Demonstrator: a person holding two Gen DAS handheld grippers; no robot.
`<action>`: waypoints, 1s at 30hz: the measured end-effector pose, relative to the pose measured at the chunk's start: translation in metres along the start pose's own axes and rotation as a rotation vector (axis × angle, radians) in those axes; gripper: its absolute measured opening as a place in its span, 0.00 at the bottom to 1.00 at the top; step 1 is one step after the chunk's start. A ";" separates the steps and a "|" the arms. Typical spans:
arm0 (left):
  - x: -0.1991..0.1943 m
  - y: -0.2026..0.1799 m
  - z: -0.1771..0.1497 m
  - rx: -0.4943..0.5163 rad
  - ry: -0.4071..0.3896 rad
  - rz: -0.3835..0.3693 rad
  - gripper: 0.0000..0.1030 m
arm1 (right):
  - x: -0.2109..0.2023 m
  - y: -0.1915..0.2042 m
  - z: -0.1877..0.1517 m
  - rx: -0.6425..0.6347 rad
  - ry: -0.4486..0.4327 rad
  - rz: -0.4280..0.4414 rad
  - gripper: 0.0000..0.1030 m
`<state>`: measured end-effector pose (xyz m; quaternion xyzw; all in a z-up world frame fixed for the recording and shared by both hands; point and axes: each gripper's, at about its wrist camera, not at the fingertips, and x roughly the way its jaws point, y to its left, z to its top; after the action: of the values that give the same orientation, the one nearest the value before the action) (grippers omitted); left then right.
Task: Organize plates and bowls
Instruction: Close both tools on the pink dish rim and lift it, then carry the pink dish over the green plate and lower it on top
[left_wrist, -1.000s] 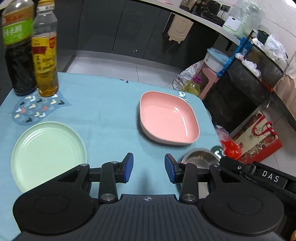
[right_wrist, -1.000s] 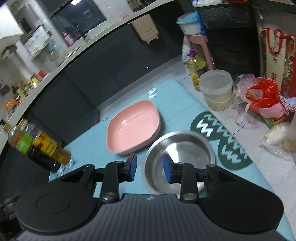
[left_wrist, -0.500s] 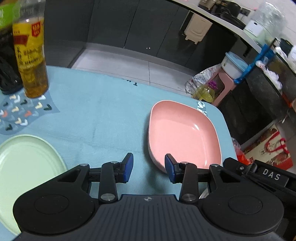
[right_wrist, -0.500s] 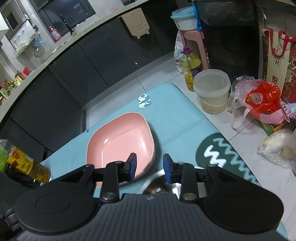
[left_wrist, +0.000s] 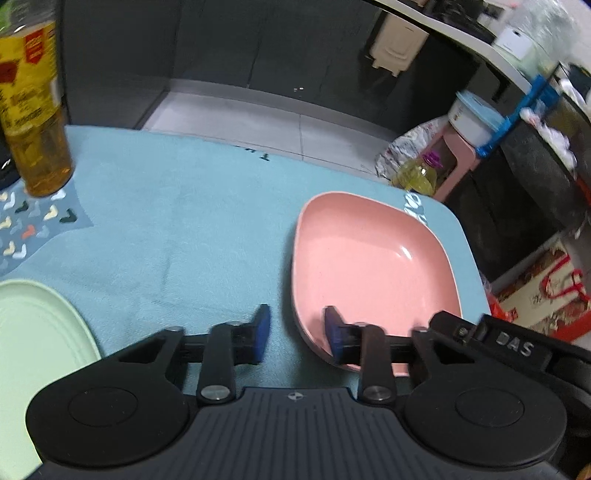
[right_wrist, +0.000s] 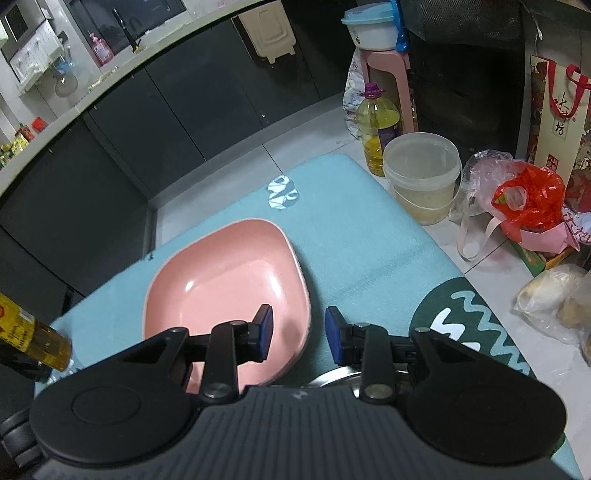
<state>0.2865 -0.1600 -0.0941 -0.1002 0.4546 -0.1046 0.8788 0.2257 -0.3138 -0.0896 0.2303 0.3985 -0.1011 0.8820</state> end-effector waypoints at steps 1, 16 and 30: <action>-0.001 -0.001 -0.001 0.019 -0.001 -0.002 0.18 | 0.002 -0.001 0.000 -0.006 0.008 -0.003 0.30; -0.059 0.001 -0.009 0.088 -0.087 -0.007 0.17 | -0.033 0.015 -0.007 -0.066 -0.044 0.041 0.14; -0.144 0.055 -0.032 0.046 -0.183 -0.019 0.17 | -0.093 0.056 -0.037 -0.136 -0.091 0.148 0.15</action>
<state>0.1844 -0.0705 -0.0151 -0.0933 0.3690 -0.1139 0.9177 0.1602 -0.2476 -0.0228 0.1936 0.3461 -0.0188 0.9178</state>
